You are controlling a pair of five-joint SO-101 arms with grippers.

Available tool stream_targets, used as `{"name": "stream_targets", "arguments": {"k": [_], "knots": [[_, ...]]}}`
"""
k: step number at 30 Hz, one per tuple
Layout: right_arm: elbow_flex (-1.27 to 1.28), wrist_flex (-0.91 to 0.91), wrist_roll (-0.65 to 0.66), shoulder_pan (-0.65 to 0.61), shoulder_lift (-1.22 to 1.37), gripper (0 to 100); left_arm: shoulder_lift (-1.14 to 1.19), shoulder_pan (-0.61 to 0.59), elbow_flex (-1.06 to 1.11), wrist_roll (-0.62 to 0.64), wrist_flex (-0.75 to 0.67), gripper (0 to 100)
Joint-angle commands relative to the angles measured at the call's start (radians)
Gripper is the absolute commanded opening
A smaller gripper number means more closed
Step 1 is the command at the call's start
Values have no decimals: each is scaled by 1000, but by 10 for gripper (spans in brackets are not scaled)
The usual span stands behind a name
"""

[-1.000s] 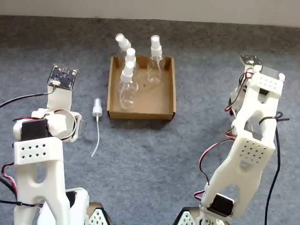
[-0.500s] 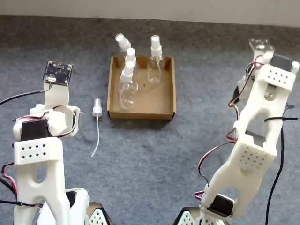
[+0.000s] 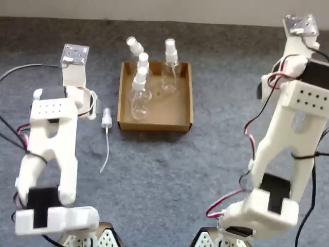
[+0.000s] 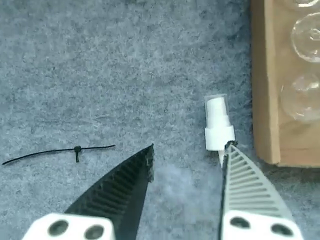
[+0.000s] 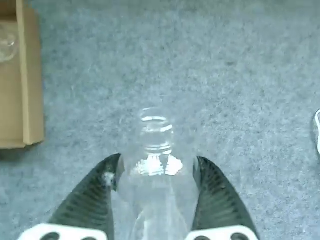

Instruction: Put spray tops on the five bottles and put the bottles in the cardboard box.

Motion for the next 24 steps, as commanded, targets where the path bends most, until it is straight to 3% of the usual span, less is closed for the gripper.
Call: {"name": "stream_targets", "arguments": {"k": [1,10,24], "knots": [[277,-104,-6,-41,-248,3,142,19,-154,11,-17,214],[963,-472,-8,-143,-684,3,323,65,-259,12,-21,214],[1092,-550,-9,-143,-851,3,564,105,-381,12,-18,192]]}}
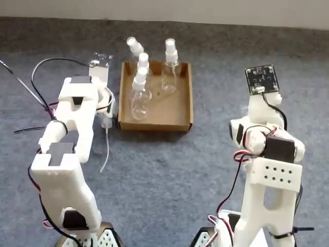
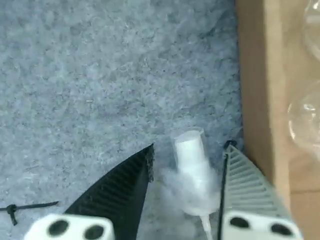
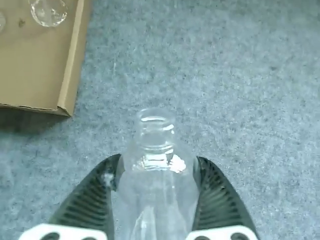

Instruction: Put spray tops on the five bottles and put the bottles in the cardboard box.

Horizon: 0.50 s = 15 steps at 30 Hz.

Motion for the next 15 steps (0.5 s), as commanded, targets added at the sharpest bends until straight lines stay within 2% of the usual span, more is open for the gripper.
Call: {"name": "stream_targets", "arguments": {"k": [1,6,12,15], "knots": [[-4,-22,-8,-10,-71,3,39,16,-73,8,-6,165],[10,-27,-15,-53,-145,3,71,12,-90,3,-5,20],[240,-174,-18,-205,-268,3,50,-33,-119,2,114,5],[355,-280,-77,-255,-352,3,-4,-94,-160,2,181,4]]}}
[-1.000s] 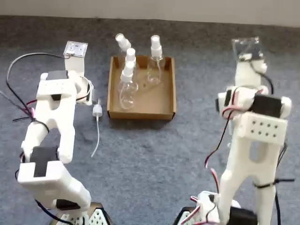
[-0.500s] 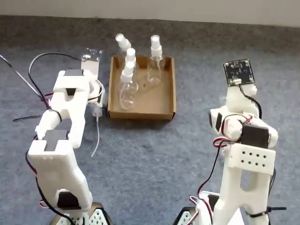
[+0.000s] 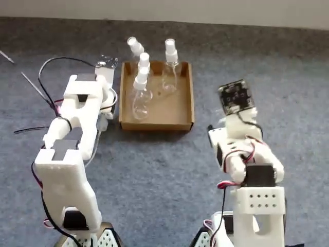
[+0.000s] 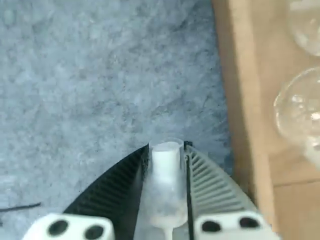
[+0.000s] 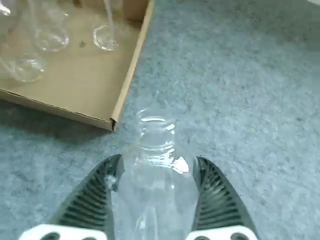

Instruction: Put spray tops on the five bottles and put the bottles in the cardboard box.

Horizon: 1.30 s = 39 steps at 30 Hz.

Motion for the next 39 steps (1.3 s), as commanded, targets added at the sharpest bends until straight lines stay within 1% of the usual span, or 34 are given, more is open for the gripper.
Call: {"name": "stream_targets", "arguments": {"k": [1,6,11,16,19,23,25,28,31,33,35,39], "knots": [[91,-128,-64,-62,-97,3,-107,-107,-85,2,101,4],[154,-206,-132,-170,-137,3,-325,-182,-131,0,229,4],[163,-286,-210,-265,-143,3,-651,-180,-130,5,333,4],[196,-326,-250,-374,-145,3,-974,-91,-130,14,347,7],[242,-387,-259,-421,-145,3,-1119,19,-137,98,342,7],[308,-443,-262,-438,-173,3,-1207,236,-111,166,230,6],[351,-460,-262,-437,-237,3,-1208,337,-79,164,127,5],[424,-466,-264,-437,-386,3,-1208,460,7,166,-63,5],[510,-463,-264,-437,-536,3,-1210,544,87,166,-232,5],[568,-461,-264,-437,-618,3,-1210,590,125,166,-318,5],[621,-461,-259,-437,-677,3,-1208,644,147,166,-382,6],[673,-461,-259,-437,-727,3,-1213,774,182,166,-468,7]]}}
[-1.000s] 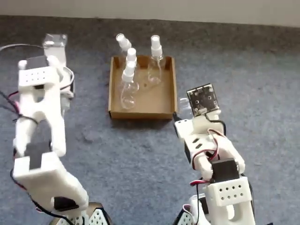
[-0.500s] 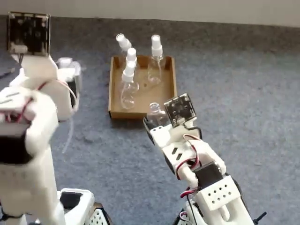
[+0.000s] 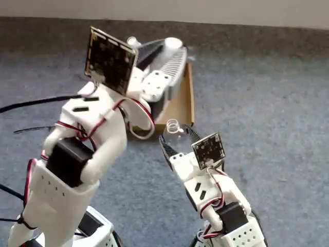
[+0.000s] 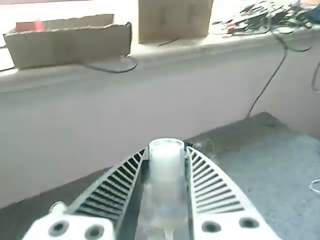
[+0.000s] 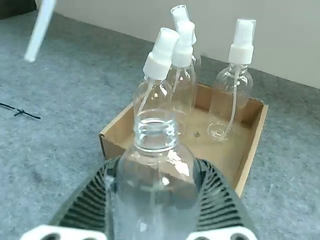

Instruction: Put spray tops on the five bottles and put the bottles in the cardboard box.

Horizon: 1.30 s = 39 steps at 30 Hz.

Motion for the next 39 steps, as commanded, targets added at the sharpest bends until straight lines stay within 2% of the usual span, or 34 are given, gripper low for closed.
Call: {"name": "stream_targets", "arguments": {"k": [1,6,11,15,31,39], "knots": [[1,-18,-9,-4,-44,3,-18,140,36,6,-118,7],[1,-18,-11,-2,-53,3,-13,147,122,5,-141,7],[1,-18,-11,-4,-53,3,-13,120,225,-6,-315,5],[4,-18,-11,-4,-53,3,-12,99,252,-68,-399,5],[5,-18,-11,-4,-53,3,-10,73,297,-75,-413,5],[7,-18,-11,-4,-53,3,-12,113,340,-74,-423,5]]}}
